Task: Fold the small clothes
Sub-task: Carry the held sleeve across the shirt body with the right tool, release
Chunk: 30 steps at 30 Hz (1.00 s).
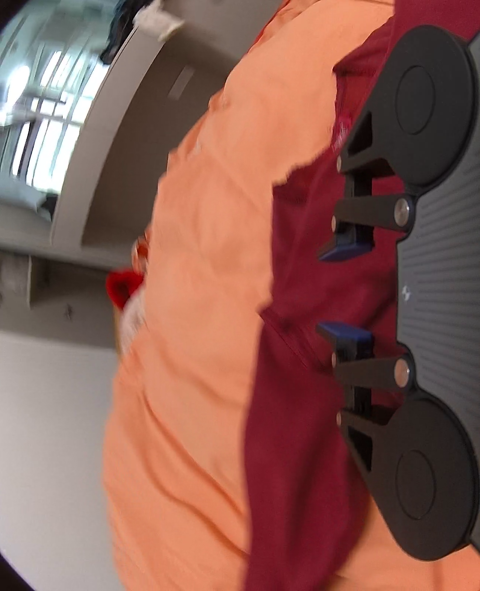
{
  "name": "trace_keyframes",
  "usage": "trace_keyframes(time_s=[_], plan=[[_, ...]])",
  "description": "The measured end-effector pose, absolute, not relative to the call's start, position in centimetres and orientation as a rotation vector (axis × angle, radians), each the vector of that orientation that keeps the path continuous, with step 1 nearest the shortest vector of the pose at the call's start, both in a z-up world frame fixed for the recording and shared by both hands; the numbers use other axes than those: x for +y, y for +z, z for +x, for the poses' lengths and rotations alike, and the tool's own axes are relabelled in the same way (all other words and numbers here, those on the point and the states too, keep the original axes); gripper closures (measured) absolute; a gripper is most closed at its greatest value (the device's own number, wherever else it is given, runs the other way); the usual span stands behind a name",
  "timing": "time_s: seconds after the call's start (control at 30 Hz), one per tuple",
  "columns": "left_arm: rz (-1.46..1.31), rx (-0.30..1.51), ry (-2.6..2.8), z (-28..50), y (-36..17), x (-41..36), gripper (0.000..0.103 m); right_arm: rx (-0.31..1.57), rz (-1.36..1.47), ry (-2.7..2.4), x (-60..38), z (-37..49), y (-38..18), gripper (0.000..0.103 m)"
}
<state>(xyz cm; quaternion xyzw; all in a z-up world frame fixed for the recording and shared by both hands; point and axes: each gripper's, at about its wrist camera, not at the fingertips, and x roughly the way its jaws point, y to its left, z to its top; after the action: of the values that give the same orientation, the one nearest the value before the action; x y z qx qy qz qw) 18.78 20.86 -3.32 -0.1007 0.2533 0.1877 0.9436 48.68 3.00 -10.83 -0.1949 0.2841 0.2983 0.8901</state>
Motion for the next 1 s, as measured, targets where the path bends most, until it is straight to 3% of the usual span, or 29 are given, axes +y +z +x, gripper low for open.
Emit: trace_keyframes(time_s=[0.27, 0.47, 0.7, 0.77, 0.83, 0.97, 1.0], plan=[[-0.214, 0.524, 0.367, 19.3, -3.3, 20.3, 0.000, 0.567, -0.507, 0.659, 6.0, 48.1, -12.8, 0.068], [-0.201, 0.537, 0.371, 19.5, -3.5, 20.2, 0.000, 0.580, -0.482, 0.663, 7.1, 48.0, -13.1, 0.094], [-0.245, 0.523, 0.365, 19.5, -3.1, 20.7, 0.000, 0.624, -0.479, 0.690, 5.9, 46.2, -13.0, 0.095], [-0.241, 0.512, 0.397, 19.2, -3.0, 21.0, 0.000, 0.589, -0.459, 0.667, 5.8, 45.8, -12.9, 0.084], [-0.233, 0.485, 0.449, 18.5, -2.8, 21.5, 0.001, 0.497, -0.412, 0.649, 5.0, 44.2, -11.3, 0.061], [-0.249, 0.401, 0.585, 16.8, -2.0, 23.5, 0.000, 0.344, -0.399, 0.759, 4.7, 38.1, -7.6, 0.046], [-0.265, 0.390, 0.610, 16.5, -1.9, 24.3, 0.000, 0.330, -0.397, 0.801, 5.0, 36.6, -7.0, 0.032]])
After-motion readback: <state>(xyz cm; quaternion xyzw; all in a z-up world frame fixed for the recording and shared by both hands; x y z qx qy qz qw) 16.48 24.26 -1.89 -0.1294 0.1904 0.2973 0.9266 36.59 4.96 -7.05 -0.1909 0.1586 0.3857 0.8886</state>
